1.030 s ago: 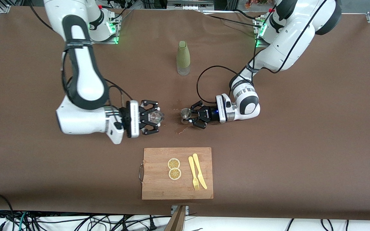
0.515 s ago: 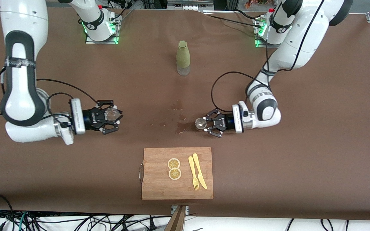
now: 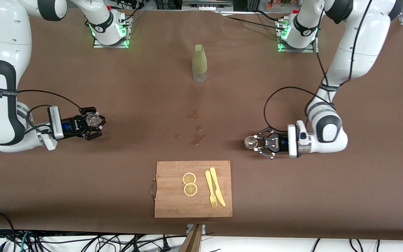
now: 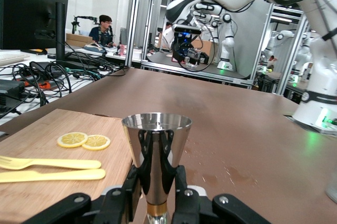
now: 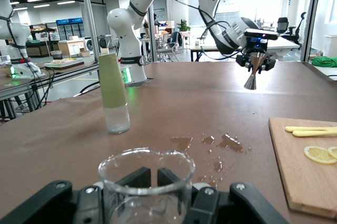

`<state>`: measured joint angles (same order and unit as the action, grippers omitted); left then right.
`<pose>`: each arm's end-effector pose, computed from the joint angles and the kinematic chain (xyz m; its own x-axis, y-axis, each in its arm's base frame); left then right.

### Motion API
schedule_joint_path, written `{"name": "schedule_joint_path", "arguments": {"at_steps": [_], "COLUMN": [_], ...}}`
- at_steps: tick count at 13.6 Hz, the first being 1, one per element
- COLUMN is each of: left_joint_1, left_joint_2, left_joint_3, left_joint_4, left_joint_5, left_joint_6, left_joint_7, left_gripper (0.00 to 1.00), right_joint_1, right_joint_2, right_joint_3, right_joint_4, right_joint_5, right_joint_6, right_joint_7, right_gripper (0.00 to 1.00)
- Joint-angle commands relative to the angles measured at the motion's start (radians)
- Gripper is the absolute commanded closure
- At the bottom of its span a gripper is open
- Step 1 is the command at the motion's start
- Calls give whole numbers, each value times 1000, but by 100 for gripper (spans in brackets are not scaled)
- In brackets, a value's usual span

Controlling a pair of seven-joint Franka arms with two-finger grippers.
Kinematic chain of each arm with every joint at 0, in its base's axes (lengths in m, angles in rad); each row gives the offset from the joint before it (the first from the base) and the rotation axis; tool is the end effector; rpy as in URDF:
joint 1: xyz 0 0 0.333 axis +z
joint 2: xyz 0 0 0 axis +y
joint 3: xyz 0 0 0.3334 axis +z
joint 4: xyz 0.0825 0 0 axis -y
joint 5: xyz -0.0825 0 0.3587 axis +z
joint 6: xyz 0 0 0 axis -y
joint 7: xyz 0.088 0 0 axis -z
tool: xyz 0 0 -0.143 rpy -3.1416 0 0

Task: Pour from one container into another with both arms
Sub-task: 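Lower the jigger with the left gripper while the right gripper lowers the beaker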

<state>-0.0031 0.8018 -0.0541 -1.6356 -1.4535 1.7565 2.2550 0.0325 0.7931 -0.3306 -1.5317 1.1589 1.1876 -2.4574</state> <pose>0.6484 -0.1554 0.1955 0.1662 -0.1759 0.9703 -0.9861 -0.0216 0.1650 0.6053 0.0111 0.2381 -0.0300 0.2293 0.9729 0.9365 0.3465 -0.0528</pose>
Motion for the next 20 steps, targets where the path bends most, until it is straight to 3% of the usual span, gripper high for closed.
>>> {"name": "schedule_joint_path", "arguments": {"at_steps": [1,4,7,11,19,20], "left_joint_1": [98,202,330,357,383,383], "left_joint_2": [48,85,142,143,178,178], "left_joint_3": [-7,-6,6,94,102,103], "left_joint_4": [71,69,71,74,76,82], "left_joint_5": [131,284,317,394,383,381], "left_joint_6": [-121,-178,-286,-383,-387,-385], "left_joint_7": [-35,-3,136,296,396,426], "left_gripper": [100,100,100,100,99,72], "right_joint_1": [-55,-101,-137,-155,-197,-198], "right_joint_2": [40,129,205,265,299,302], "right_joint_3": [25,45,45,38,10,10], "right_joint_4": [8,33,33,32,32,32], "right_joint_5": [-48,-73,-106,-110,-153,-153], "right_joint_6": [-45,-80,-77,-71,-7,-3], "right_joint_7": [-99,-243,-311,-368,-482,-485], "right_gripper": [100,100,100,100,100,100]}}
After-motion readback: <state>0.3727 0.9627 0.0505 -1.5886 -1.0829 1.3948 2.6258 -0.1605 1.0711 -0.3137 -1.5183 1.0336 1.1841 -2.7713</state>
